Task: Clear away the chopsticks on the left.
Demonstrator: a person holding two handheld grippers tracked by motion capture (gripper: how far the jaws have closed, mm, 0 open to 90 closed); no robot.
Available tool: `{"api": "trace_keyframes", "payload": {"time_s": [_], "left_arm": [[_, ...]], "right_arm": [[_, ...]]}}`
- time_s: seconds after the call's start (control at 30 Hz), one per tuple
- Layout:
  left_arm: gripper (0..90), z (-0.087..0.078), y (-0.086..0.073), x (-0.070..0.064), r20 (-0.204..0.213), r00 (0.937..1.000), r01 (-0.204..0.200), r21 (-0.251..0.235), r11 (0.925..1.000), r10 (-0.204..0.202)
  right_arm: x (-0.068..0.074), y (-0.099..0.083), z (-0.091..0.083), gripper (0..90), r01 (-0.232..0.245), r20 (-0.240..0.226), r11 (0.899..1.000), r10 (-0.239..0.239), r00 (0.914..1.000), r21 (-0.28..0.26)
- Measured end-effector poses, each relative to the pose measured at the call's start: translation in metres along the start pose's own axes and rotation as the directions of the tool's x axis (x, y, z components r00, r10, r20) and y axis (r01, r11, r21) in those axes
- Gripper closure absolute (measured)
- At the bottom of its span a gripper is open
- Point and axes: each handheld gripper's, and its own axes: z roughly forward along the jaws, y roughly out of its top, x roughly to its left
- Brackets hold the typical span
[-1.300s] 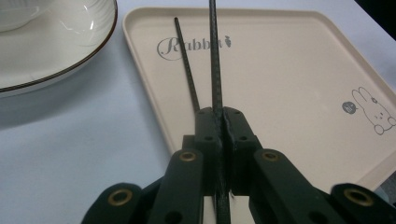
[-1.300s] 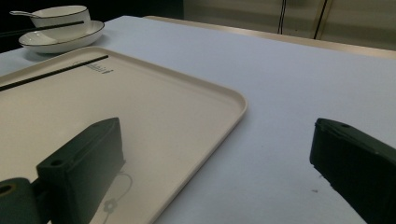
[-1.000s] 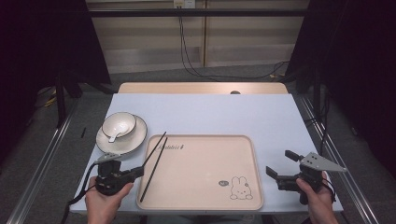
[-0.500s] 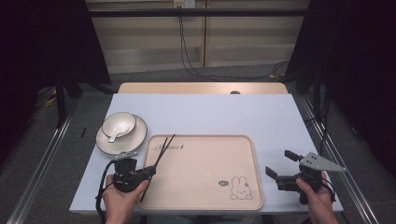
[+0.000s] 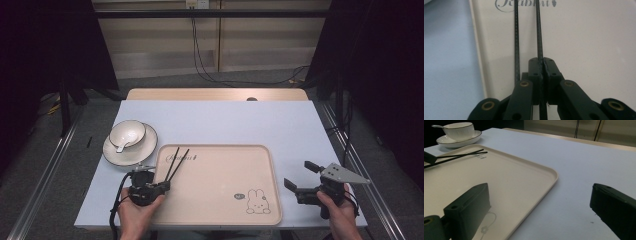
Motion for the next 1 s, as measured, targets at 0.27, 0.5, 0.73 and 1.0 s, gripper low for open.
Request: {"api": "trace_keyframes", "payload": {"time_s": [0.27,0.5,0.73,1.0], "left_arm": [[85.4,0.0066,-0.0037,-0.0019,-0.006,1.0,0.004,0.027,0.9996,-0.003],[85.1,0.0072,-0.0038,-0.0033,-0.007,0.9998,-0.016,0.028,0.9995,0.017],[81.1,0.0063,-0.0031,-0.0016,0.007,0.9997,-0.025,0.032,0.9992,0.025],[72.9,0.0011,-0.0008,0.0019,0.061,0.9963,-0.059,-0.023,0.998,0.06]], "right_arm": [[0.0004,0.0002,-0.0003,2.5,0.0,-0.003,1.0,0.0,1.0,0.0],[0.0003,0.0001,0.0001,2.5,0.0,-0.004,1.0,0.0,1.0,0.001],[0.0004,0.0001,-0.0001,2.5,-0.003,-0.003,1.0,0.003,1.0,0.001],[-0.0001,0.0001,-0.0002,2.5,0.0,-0.003,1.0,0.0,1.0,-0.001]]}}
